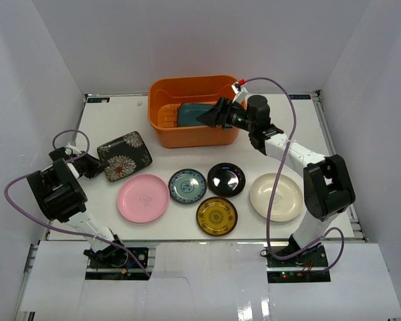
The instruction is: Place the plates into the plastic bin on the countertop
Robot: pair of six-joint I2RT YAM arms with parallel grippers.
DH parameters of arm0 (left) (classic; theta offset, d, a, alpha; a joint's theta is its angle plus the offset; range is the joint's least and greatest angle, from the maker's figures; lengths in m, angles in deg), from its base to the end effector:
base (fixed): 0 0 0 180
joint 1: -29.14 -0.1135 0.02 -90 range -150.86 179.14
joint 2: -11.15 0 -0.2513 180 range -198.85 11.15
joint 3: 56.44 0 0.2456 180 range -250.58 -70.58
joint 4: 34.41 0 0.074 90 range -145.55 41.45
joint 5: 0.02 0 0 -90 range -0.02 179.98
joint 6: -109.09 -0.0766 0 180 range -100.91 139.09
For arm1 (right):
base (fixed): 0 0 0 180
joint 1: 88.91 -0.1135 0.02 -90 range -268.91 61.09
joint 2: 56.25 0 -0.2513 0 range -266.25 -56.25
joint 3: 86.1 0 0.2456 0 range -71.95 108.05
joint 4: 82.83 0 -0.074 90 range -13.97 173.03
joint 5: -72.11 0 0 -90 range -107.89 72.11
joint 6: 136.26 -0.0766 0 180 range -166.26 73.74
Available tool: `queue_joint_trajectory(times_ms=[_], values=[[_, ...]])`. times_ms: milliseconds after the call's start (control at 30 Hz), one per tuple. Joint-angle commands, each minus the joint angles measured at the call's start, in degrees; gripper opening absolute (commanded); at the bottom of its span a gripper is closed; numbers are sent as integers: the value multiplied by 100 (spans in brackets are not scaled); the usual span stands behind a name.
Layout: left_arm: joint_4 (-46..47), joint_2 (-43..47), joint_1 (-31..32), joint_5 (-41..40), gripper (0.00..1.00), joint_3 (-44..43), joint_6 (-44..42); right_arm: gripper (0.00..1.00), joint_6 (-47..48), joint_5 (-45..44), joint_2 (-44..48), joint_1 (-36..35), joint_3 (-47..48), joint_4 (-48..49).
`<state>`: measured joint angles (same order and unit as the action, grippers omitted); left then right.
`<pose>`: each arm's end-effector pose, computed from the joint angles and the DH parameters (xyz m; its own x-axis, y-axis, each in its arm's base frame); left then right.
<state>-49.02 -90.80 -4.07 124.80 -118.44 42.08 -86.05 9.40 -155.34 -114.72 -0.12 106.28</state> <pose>0.3082 0.1495 0.0901 -0.5601 -0.7499 -0.3521 -0.4251 0.6250 -0.6547 0.3814 0.2235 0.2960 -0.5594 0.3612 -0.7461 -0.5735 0.4812 0.6630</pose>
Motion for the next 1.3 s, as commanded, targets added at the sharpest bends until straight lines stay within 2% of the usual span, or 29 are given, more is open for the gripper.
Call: queue_joint_trajectory(times_ms=[0, 100, 367, 467, 600, 633, 667, 733, 833, 867, 933, 1067, 1133, 1267], values=[[-991, -247, 104, -495, 0, 285, -145, 90, 16, 303, 197, -21, -441, 628], [-771, 236, 104, -381, 0, 434, 144, 90, 6, 329, 434, -21, -793, 725], [337, 2414, 104, 77, 0, 1006, 1628, 90, 401, 356, 1417, -13, -1610, 480], [556, 2811, 104, 77, 0, 1076, 2025, 90, 594, 286, 1847, 22, -1813, 313], [1030, 3479, 104, 102, 0, 1164, 2727, 100, 770, 259, 2402, 242, -2295, -30], [1057, 3541, 113, 147, 0, 1138, 2825, 94, 780, 259, 2533, 321, -2410, -74], [1101, 3611, 131, 208, 0, 1121, 2930, 84, 789, 259, 2796, 452, -2533, -101], [1250, 3866, 166, 287, 0, 1025, 3176, 77, 789, 251, 3087, 628, -2944, -188], [1522, 4322, 394, 226, 0, 919, 3510, 58, 797, 163, 3702, 980, -3507, -355], [1524, 4394, 621, 174, 0, 683, 3546, 41, 824, 102, 4000, 1085, -3631, -399], [1524, 4526, 885, -133, 0, 358, 3512, 28, 902, -197, 4404, 1121, -3956, -644], [1357, 4044, 1826, -319, 0, -1037, 3353, 24, 991, -435, 4881, 1156, -4352, -926], [1322, 3807, 2246, -459, 0, -1400, 3301, 24, 1017, -461, 5039, 1165, -4449, -988], [997, 2606, 3065, -749, 0, -2480, 2871, 25, 1061, -671, 5250, 1174, -4529, -1225]])
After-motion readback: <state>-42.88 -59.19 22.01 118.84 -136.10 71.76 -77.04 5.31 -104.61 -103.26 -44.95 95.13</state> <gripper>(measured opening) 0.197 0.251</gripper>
